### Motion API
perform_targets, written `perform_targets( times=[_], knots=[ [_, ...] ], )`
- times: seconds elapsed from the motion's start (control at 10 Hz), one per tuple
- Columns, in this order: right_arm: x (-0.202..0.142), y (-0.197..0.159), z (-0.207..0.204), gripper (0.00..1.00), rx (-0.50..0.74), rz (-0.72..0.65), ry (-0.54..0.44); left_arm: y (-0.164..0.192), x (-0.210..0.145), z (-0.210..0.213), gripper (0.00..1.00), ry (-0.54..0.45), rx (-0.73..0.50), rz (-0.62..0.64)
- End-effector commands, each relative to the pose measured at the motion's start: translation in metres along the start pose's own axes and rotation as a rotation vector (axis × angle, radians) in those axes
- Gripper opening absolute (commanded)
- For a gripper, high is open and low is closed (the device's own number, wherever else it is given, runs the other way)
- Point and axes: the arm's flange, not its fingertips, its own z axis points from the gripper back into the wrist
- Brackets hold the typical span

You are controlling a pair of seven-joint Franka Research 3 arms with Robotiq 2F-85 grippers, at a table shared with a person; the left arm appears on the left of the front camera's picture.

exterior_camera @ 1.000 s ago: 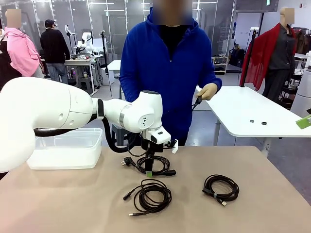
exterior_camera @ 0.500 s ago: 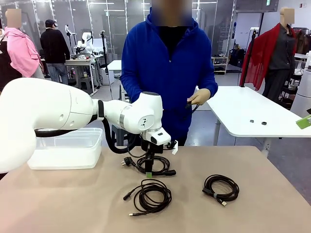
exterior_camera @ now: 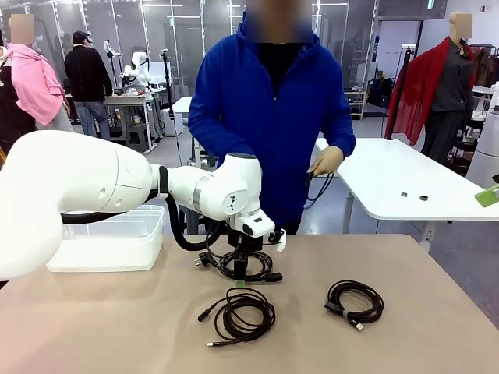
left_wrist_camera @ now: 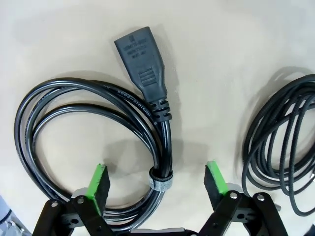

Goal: Organize and store the cables.
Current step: Place the Power Cable into the Organizing box.

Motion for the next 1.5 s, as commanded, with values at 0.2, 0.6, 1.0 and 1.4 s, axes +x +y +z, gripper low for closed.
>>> perform_targets(
  times=[0.2,0.6,1.0,1.4],
  knots=[
    [-0.001,-0.001,0.0,1.0,0.004,0.004,-0.003,0.001,-0.002,0.002,0.0,-0.015,0.011,0.007],
    [-0.001,-0.001,0.0,1.0,0.004,0.004,-0.003,0.001,-0.001,0.004,0.0,-0.023,0.002,-0.002],
    [-0.001,-0.001,0.0,1.0,0.004,0.004,-0.003,-0.001,0.0,0.015,0.0,-0.047,0.007,0.004],
    [-0.001,-0.001,0.0,1.0,0.004,0.004,-0.003,-0.02,-0.006,0.111,0.0,-0.056,0.056,-0.053]
  ],
)
